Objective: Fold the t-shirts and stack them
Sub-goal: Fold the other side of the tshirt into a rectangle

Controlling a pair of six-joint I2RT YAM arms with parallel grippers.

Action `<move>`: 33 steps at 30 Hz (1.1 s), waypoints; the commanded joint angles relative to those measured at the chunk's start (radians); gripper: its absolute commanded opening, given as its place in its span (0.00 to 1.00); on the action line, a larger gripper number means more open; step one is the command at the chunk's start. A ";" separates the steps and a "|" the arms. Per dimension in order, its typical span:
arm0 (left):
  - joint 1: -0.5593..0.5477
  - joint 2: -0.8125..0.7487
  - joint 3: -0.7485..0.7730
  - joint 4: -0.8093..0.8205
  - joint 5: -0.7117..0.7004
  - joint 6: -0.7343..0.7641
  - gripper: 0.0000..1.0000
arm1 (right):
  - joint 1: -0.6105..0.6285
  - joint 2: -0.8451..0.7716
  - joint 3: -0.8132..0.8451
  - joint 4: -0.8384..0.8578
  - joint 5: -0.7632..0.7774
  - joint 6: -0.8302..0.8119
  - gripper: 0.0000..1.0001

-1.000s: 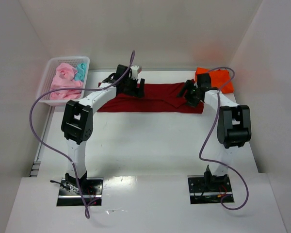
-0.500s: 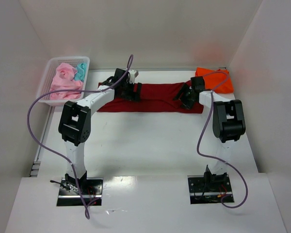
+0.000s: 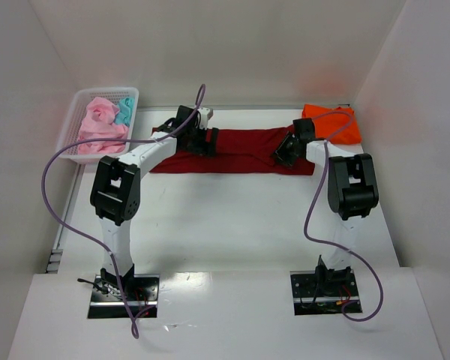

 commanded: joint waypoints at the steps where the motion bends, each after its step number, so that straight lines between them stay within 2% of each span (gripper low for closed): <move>1: 0.005 -0.042 0.000 0.001 -0.010 0.011 0.93 | 0.011 0.042 0.043 0.052 0.001 0.018 0.35; 2: 0.014 -0.042 0.000 0.001 -0.010 0.011 0.93 | 0.011 0.042 0.057 0.052 0.001 0.018 0.25; 6: 0.014 -0.042 0.000 -0.008 -0.010 0.011 0.93 | 0.011 0.051 0.084 0.042 0.011 0.018 0.10; 10: 0.023 -0.052 -0.009 -0.008 -0.010 0.011 0.93 | 0.011 0.042 0.155 0.042 0.047 0.008 0.07; 22: 0.032 -0.052 -0.038 -0.008 -0.001 0.011 0.93 | 0.011 0.236 0.468 -0.004 0.016 -0.011 0.07; 27: 0.032 -0.052 -0.047 -0.008 0.008 0.020 0.93 | 0.011 0.278 0.497 0.048 -0.032 -0.021 0.20; 33: 0.032 -0.052 -0.056 -0.008 0.017 0.020 0.93 | 0.011 0.322 0.578 0.092 -0.053 -0.057 0.25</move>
